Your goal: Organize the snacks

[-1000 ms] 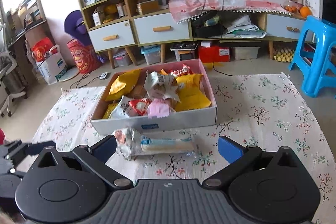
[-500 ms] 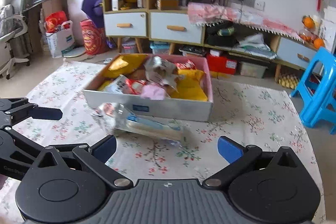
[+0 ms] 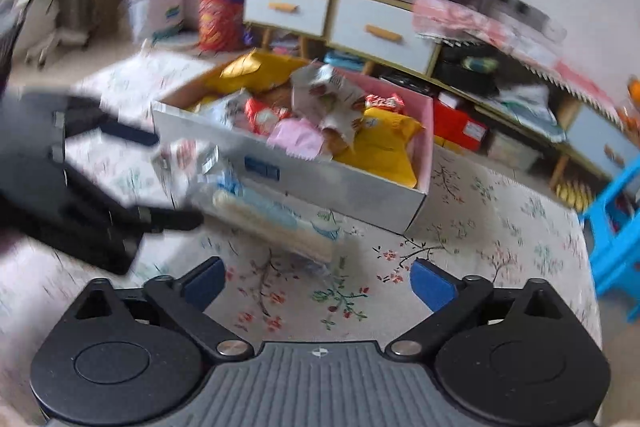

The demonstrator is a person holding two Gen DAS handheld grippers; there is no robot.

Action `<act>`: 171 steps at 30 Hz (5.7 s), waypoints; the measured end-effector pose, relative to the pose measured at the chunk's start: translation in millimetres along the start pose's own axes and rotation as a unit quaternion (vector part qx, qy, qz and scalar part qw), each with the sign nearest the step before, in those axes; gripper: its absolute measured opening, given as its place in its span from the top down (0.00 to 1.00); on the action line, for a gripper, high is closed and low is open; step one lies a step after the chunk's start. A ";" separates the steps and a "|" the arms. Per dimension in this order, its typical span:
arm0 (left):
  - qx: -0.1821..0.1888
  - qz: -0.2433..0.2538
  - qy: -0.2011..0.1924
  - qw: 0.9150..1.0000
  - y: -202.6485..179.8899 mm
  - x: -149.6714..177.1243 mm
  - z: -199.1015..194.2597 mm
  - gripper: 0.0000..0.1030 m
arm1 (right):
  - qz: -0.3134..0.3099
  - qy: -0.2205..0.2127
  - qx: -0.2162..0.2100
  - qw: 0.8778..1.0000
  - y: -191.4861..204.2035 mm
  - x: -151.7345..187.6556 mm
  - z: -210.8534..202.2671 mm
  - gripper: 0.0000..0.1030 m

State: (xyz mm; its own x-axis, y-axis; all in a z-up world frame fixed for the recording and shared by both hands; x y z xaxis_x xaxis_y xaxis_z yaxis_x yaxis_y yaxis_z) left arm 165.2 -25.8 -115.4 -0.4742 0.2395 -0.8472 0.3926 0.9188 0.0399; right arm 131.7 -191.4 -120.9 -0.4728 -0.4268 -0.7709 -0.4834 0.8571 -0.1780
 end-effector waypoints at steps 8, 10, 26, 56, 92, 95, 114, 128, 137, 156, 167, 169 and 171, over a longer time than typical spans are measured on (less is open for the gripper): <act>0.003 0.030 -0.007 1.000 -7.4 -0.7 -1.5 0.43 | -0.050 -0.007 0.035 0.998 8.5 -4.3 15.8 0.28; -0.004 0.025 -0.005 1.000 -5.7 0.6 -3.4 0.45 | -0.057 -0.015 0.042 0.997 12.8 -8.9 17.9 0.31; -0.007 -0.073 0.030 0.997 13.9 14.3 -13.7 0.49 | -0.115 -0.024 0.059 0.991 27.1 -9.7 19.8 0.79; -0.018 -0.166 0.100 0.981 43.4 26.4 -59.0 0.49 | 0.123 0.046 -0.077 0.988 22.5 -5.8 3.0 1.00; -0.035 -0.179 0.100 0.978 42.8 18.5 -60.1 0.51 | -0.183 -0.016 0.035 0.982 75.9 -26.7 21.6 0.91; -0.031 -0.188 0.091 0.977 45.5 13.3 -63.8 0.51 | -0.151 -0.019 0.039 0.988 72.4 -31.5 14.7 0.95; -0.025 -0.190 0.018 0.981 54.9 -49.6 -55.5 0.51 | 0.098 -0.046 -0.039 0.993 30.1 -74.2 -25.8 0.98; -0.020 -0.202 0.000 0.979 78.0 -55.2 -7.7 0.51 | 0.248 -0.074 -0.069 0.963 -14.5 -153.6 21.1 0.97; -0.037 -0.184 0.005 0.982 74.6 -47.9 5.7 0.51 | 0.347 -0.039 -0.074 0.934 -31.7 -145.6 78.9 0.97; -0.043 -0.165 0.002 0.985 71.5 -41.8 11.8 0.38 | 0.300 -0.018 -0.053 0.952 -26.0 -146.1 78.4 0.63; -0.044 -0.179 -0.003 0.983 67.6 -44.5 -5.8 0.17 | 0.270 -0.056 -0.026 0.961 -42.6 -148.5 34.7 0.33; -0.043 -0.179 -0.002 0.983 66.0 -43.6 -9.8 0.16 | 0.269 -0.063 -0.019 0.961 -46.9 -143.5 25.0 0.28; -0.045 -0.171 0.002 0.984 63.4 -43.5 -13.1 0.16 | 0.269 -0.066 -0.014 0.961 -49.0 -138.1 18.4 0.27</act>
State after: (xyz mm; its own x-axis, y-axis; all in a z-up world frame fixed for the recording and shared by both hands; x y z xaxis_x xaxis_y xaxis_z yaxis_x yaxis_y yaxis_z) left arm 200.4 26.2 -69.1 -0.5691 -0.0872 -0.8176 0.1384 0.9700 -0.1997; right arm 234.2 -169.2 -17.0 -0.5628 0.1176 -0.8182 -0.2167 0.9342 0.2833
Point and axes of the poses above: each gripper's, at about its wrist camera, not at the fingertips, and z roughly the way its jaws point, y to its left, x to its underside, the point moved 6 cm from there along z, roughly the way its jaws point, and after that the axes turned 5 degrees about -y, right-handed, at the moved point
